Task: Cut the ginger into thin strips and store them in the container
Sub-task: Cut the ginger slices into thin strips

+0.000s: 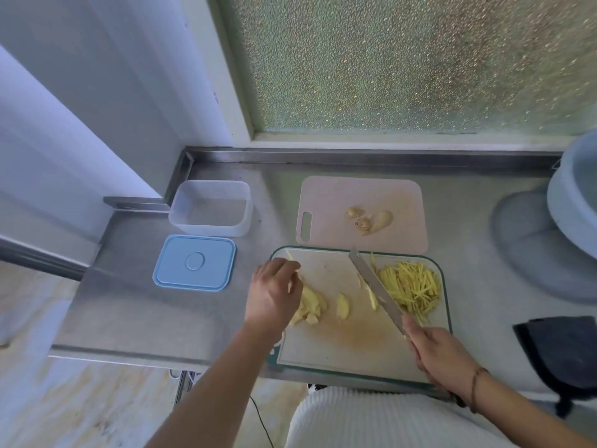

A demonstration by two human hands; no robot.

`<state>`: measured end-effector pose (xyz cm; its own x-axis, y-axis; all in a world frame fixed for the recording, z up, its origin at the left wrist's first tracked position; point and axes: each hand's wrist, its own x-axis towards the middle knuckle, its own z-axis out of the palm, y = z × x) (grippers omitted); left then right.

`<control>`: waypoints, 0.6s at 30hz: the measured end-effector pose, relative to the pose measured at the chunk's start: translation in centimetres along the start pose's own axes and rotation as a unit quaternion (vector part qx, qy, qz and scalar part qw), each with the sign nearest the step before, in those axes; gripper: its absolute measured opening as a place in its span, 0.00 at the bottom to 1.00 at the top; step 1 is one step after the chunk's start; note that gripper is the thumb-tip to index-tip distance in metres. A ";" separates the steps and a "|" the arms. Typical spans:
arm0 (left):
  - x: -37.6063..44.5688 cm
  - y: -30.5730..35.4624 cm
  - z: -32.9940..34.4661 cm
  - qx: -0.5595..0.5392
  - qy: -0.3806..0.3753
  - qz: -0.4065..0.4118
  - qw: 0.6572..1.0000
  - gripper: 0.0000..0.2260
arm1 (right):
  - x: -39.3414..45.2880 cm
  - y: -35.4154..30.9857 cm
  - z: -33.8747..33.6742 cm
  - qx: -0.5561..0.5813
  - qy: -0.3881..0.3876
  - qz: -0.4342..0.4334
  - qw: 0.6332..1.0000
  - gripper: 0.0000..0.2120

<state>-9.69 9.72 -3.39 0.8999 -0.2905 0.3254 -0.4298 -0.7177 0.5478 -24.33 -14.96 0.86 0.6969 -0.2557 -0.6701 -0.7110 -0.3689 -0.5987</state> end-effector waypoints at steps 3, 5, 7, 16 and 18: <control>-0.3 -1.3 0.6 0.037 -0.096 0.034 0.994 0.08 | 0.0 0.1 0.0 -0.004 0.001 -0.003 1.000 0.30; -0.8 -1.3 0.9 0.027 -0.167 0.023 0.985 0.08 | 0.0 0.1 0.0 -0.006 0.002 -0.004 1.000 0.30; -1.0 -1.0 1.0 0.029 -0.192 0.037 0.980 0.09 | 0.0 0.3 0.0 -0.007 0.006 -0.004 1.000 0.30; 1.6 3.1 1.4 0.251 -0.377 0.116 0.884 0.15 | -0.2 0.8 -0.1 -0.025 0.008 -0.005 1.000 0.30; 1.9 3.6 1.6 0.279 -0.404 0.139 0.860 0.12 | -0.3 0.7 -0.2 -0.025 0.008 -0.008 1.000 0.30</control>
<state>-9.42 5.61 -2.08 0.6237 -0.6824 -0.3813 -0.7364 -0.6766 0.0063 -25.00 -15.33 0.67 0.7098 -0.2634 -0.6533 -0.6944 -0.4170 -0.5864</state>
